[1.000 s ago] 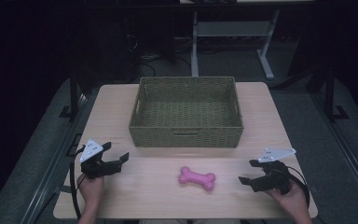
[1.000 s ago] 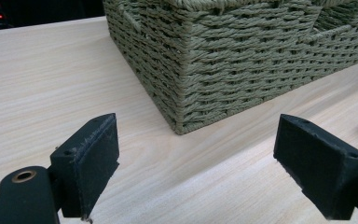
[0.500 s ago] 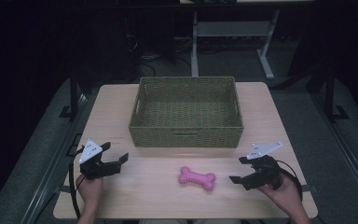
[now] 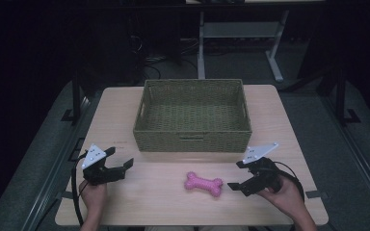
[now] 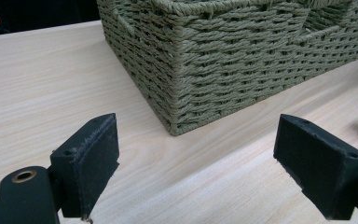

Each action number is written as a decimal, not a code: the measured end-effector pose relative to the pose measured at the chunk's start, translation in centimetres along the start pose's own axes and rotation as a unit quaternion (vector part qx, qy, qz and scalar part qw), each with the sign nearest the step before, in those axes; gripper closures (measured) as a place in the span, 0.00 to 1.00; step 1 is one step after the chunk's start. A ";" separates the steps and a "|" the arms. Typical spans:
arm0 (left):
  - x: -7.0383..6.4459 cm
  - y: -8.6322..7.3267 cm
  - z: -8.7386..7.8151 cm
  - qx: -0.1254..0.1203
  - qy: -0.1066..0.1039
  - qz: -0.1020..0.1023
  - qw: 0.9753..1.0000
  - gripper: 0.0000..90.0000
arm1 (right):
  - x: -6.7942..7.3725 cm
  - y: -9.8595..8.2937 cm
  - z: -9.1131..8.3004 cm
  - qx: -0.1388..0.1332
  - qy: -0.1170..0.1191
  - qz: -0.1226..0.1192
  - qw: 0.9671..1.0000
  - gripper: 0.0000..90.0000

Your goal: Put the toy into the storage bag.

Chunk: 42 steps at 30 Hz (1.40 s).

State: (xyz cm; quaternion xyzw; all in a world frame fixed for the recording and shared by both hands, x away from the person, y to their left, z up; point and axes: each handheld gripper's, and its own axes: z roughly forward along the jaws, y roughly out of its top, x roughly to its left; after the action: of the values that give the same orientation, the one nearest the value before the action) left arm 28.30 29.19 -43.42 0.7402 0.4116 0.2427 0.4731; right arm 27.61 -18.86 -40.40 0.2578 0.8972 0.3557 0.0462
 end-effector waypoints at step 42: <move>0.8 0.0 -0.7 -0.014 0.004 -0.017 1.000 0.15 | 2.8 6.8 6.9 0.094 0.061 -0.094 0.989 0.25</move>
State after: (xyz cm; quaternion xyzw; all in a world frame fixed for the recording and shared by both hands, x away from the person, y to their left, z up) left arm 28.17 30.23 -43.17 0.7253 0.4229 0.2436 0.4855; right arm 29.94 -9.07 -40.78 0.1533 0.9481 0.2786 -0.0004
